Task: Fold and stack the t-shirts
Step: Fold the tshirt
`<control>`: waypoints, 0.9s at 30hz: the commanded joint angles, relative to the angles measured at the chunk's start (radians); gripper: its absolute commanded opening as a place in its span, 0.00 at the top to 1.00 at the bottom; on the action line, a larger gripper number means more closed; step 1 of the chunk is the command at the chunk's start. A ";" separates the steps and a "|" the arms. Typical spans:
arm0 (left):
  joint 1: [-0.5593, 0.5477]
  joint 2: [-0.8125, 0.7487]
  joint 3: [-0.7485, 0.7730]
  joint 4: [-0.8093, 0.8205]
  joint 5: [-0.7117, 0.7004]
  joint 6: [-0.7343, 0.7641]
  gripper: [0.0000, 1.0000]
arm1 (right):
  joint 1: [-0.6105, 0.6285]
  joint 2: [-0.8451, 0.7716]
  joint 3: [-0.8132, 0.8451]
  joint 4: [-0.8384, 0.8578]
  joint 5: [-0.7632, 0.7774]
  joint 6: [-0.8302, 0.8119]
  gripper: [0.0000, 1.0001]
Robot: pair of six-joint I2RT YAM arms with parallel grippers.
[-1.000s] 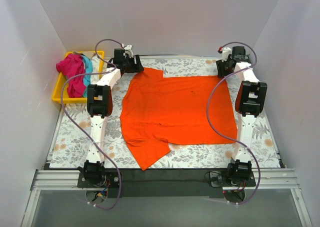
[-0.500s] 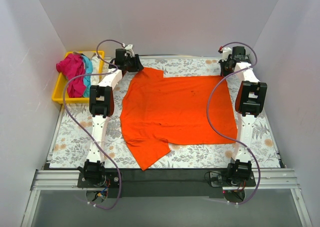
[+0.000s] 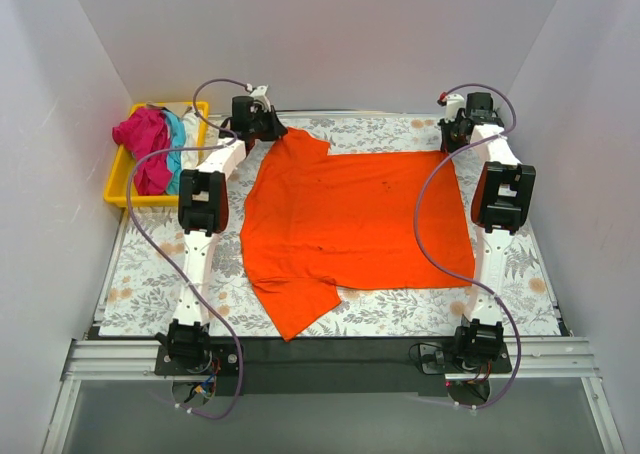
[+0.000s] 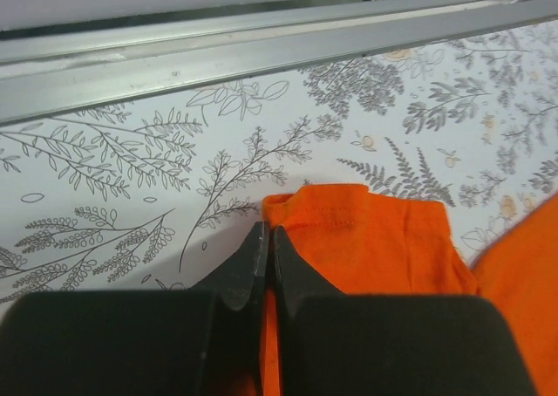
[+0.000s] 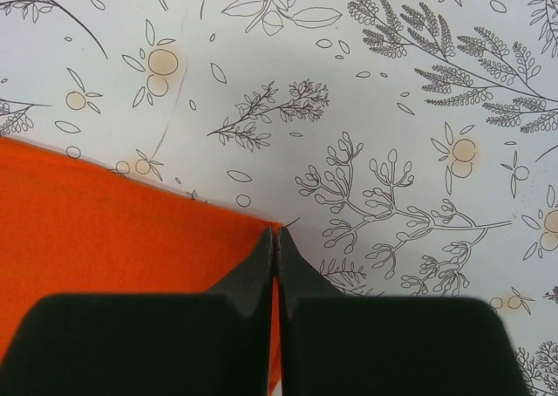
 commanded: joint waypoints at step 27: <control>0.113 -0.695 -0.683 0.095 0.469 0.229 1.00 | -0.051 -0.355 -0.296 -0.081 -0.150 -0.195 0.99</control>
